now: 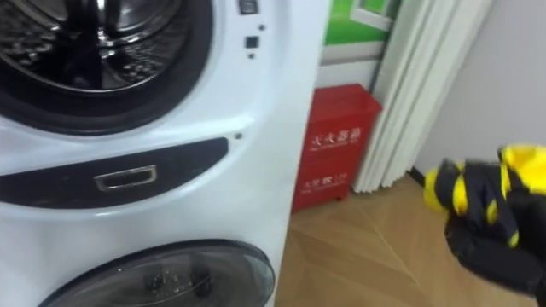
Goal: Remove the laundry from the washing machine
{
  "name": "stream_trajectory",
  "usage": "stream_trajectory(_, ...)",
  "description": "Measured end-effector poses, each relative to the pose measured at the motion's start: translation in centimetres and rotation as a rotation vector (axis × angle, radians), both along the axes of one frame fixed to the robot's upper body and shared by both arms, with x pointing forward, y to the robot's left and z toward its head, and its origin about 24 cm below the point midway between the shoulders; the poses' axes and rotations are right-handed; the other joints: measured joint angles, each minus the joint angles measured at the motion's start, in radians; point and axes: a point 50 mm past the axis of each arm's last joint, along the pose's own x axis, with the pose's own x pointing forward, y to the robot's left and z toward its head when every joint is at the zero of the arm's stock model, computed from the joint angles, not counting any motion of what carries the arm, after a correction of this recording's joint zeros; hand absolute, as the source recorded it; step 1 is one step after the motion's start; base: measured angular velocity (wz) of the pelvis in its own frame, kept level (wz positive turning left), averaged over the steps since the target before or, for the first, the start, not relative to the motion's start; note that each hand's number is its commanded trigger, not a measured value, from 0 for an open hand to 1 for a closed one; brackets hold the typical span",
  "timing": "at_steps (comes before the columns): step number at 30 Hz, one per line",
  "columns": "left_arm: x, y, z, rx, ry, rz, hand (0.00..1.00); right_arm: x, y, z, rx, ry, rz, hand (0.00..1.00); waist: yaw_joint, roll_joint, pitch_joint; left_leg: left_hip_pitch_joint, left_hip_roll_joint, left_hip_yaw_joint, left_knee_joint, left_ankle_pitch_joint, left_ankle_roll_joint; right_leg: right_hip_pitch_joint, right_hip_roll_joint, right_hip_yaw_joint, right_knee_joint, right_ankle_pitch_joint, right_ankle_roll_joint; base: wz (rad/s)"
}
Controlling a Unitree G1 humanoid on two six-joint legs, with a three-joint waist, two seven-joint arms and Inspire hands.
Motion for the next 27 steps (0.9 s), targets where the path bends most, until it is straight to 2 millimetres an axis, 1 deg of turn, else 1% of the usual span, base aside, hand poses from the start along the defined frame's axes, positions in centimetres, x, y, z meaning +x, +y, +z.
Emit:
stream_trajectory(1, 0.6, -0.1, 0.0, -0.004, -0.011, -0.011, 0.0, -0.2, -0.1, -1.0, 0.022, 0.034, -0.02, 1.0, -0.009, 0.005, 0.0008, -0.001, 0.0, 0.007, -0.001, 0.002, -0.001, -0.003, 0.002, 0.008, 0.002, 0.004, 0.0, -0.22)
stream_trajectory(2, 0.8, -0.1, 0.0, -0.005, -0.015, -0.013, 0.0, -0.3, -0.1, -1.5, 0.028, 0.053, -0.026, 1.0, -0.013, 0.008, 0.0003, -0.002, 0.0, 0.011, -0.002, 0.003, -0.001, -0.007, 0.004, 0.012, 0.005, 0.004, 0.0, -0.26)
stream_trajectory(3, 1.3, -0.3, 0.0, -0.01, -0.025, -0.018, 0.0, -0.4, -0.2, -2.3, 0.038, 0.085, -0.041, 1.0, -0.016, 0.018, -0.0014, -0.009, 0.0, 0.022, 0.0, 0.003, -0.001, -0.02, 0.008, 0.025, 0.006, 0.007, 0.003, -0.3)
stream_trajectory(4, 2.0, -0.5, 0.0, -0.015, -0.042, -0.03, 0.0, -0.5, -0.3, -3.1, 0.052, 0.109, -0.056, 1.0, -0.017, 0.023, -0.0038, -0.019, 0.0, 0.03, 0.001, 0.003, 0.001, -0.025, 0.011, 0.037, 0.004, 0.013, 0.006, -0.31)
stream_trajectory(5, 2.3, -0.6, 0.0, -0.016, -0.046, -0.041, 0.0, -0.4, -0.3, -3.8, 0.065, 0.124, -0.064, 1.0, -0.018, 0.026, -0.0029, -0.022, 0.0, 0.032, 0.001, 0.004, 0.0, -0.027, 0.012, 0.043, 0.001, 0.018, 0.007, -0.25)
stream_trajectory(7, 3.2, -1.0, 0.0, -0.025, -0.06, -0.08, 0.0, -0.7, -0.3, -6.4, 0.111, 0.214, -0.108, 1.0, -0.023, 0.038, -0.0013, -0.031, 0.004, 0.053, 0.005, 0.005, -0.001, -0.041, 0.017, 0.054, 0.001, 0.026, 0.005, -0.2)
stream_trajectory(8, 3.4, -1.2, 0.0, -0.029, -0.064, -0.09, 0.0, -0.9, -0.3, -6.9, 0.118, 0.233, -0.115, 1.0, -0.023, 0.044, -0.0016, -0.036, 0.004, 0.055, 0.005, 0.005, -0.001, -0.046, 0.018, 0.057, 0.001, 0.027, 0.005, -0.14)
stream_trajectory(10, 4.2, -1.8, -0.1, -0.048, -0.079, -0.124, 0.0, -1.6, -0.4, -9.0, 0.148, 0.3, -0.147, 1.0, -0.027, 0.068, -0.0047, -0.066, 0.004, 0.061, 0.012, 0.006, -0.001, -0.075, 0.018, 0.061, 0.005, 0.032, 0.007, -0.08)
stream_trajectory(11, 4.3, -1.9, -0.1, -0.05, -0.08, -0.135, 0.0, -1.7, -0.3, -9.6, 0.157, 0.323, -0.157, 1.0, -0.027, 0.073, -0.0032, -0.069, 0.004, 0.065, 0.012, 0.007, -0.002, -0.08, 0.019, 0.064, 0.006, 0.033, 0.007, -0.14)
stream_trajectory(13, 4.8, -2.5, -0.2, -0.068, -0.087, -0.149, 0.0, -1.9, 0.3, -11.7, 0.173, 0.408, -0.171, 1.0, -0.028, 0.093, -0.0017, -0.092, 0.003, 0.08, 0.013, 0.008, 0.001, -0.111, 0.022, 0.074, 0.019, 0.034, 0.008, -0.14)
stream_trajectory(14, 4.8, -2.7, -0.2, -0.076, -0.091, -0.148, 0.0, -1.8, 0.4, -12.1, 0.175, 0.421, -0.171, 1.0, -0.029, 0.1, -0.0008, -0.099, 0.002, 0.079, 0.013, 0.009, 0.002, -0.116, 0.021, 0.073, 0.018, 0.034, 0.008, 0.0)
stream_trajectory(15, 4.8, -3.1, -0.3, -0.093, -0.097, -0.151, 0.0, -1.7, 0.6, -12.6, 0.181, 0.437, -0.177, 1.0, -0.042, 0.116, -0.0026, -0.11, 0.002, 0.075, 0.013, 0.01, 0.002, -0.127, 0.021, 0.074, 0.017, 0.035, 0.008, 0.0)
stream_trajectory(16, 4.9, -3.4, -0.4, -0.103, -0.096, -0.165, 0.0, -1.6, 0.6, -13.1, 0.186, 0.446, -0.192, 1.0, -0.045, 0.133, -0.0037, -0.118, 0.002, 0.075, 0.013, 0.012, -0.001, -0.136, 0.02, 0.074, 0.018, 0.036, 0.008, 0.0)
stream_trajectory(17, 5.0, -3.5, -0.4, -0.106, -0.1, -0.168, 0.0, -1.5, 0.7, -13.3, 0.191, 0.447, -0.202, 1.0, -0.045, 0.14, -0.0006, -0.12, 0.001, 0.076, 0.013, 0.013, -0.003, -0.138, 0.021, 0.074, 0.019, 0.036, 0.008, 0.0)
stream_trajectory(18, 5.2, -3.6, -0.3, -0.115, -0.113, -0.166, 0.0, -1.1, 0.8, -13.7, 0.192, 0.454, -0.217, 1.0, -0.048, 0.153, 0.0036, -0.123, 0.002, 0.078, 0.012, 0.014, -0.004, -0.141, 0.022, 0.074, 0.018, 0.036, 0.008, 0.0)
stream_trajectory(19, 5.5, -3.7, -0.3, -0.124, -0.125, -0.167, 0.0, -0.9, 0.9, -14.1, 0.2, 0.457, -0.234, 1.0, -0.048, 0.164, 0.004, -0.13, 0.003, 0.078, 0.011, 0.014, -0.004, -0.147, 0.022, 0.072, 0.018, 0.035, 0.007, 0.0)
stream_trajectory(20, 5.6, -3.7, -0.2, -0.127, -0.128, -0.17, 0.0, -0.8, 0.9, -14.4, 0.206, 0.458, -0.243, 1.0, -0.047, 0.17, 0.0006, -0.137, 0.003, 0.078, 0.011, 0.014, -0.004, -0.155, 0.022, 0.068, 0.019, 0.035, 0.006, 0.03)
stream_trajectory(22, 6.0, -4.0, -0.2, -0.137, -0.146, -0.186, 0.0, -0.2, 1.1, -15.0, 0.219, 0.464, -0.265, 1.0, -0.045, 0.194, -0.0006, -0.15, 0.002, 0.075, 0.01, 0.018, -0.001, -0.167, 0.021, 0.065, 0.019, 0.035, 0.005, 0.04)
stream_trajectory(23, 5.9, -4.1, -0.3, -0.142, -0.144, -0.188, 0.0, -0.1, 1.1, -15.2, 0.223, 0.468, -0.271, 1.0, -0.046, 0.2, -0.0006, -0.152, 0.001, 0.073, 0.009, 0.018, -0.002, -0.169, 0.021, 0.063, 0.02, 0.037, 0.001, 0.05)
stream_trajectory(25, 5.8, -4.7, -0.4, -0.165, -0.143, -0.179, 0.0, 0.3, 1.1, -15.9, 0.244, 0.486, -0.309, 1.0, -0.045, 0.212, 0.0, -0.153, -0.012, 0.051, -0.009, 0.029, -0.004, -0.176, 0.018, 0.06, 0.023, 0.035, -0.004, 0.1)
stream_trajectory(27, 5.8, -5.1, -0.6, -0.183, -0.138, -0.174, 0.0, 0.5, 1.0, -16.3, 0.245, 0.504, -0.328, 1.0, -0.044, 0.215, 0.0001, -0.158, -0.016, 0.043, -0.017, 0.034, -0.005, -0.185, 0.015, 0.051, 0.026, 0.03, -0.008, 0.15)
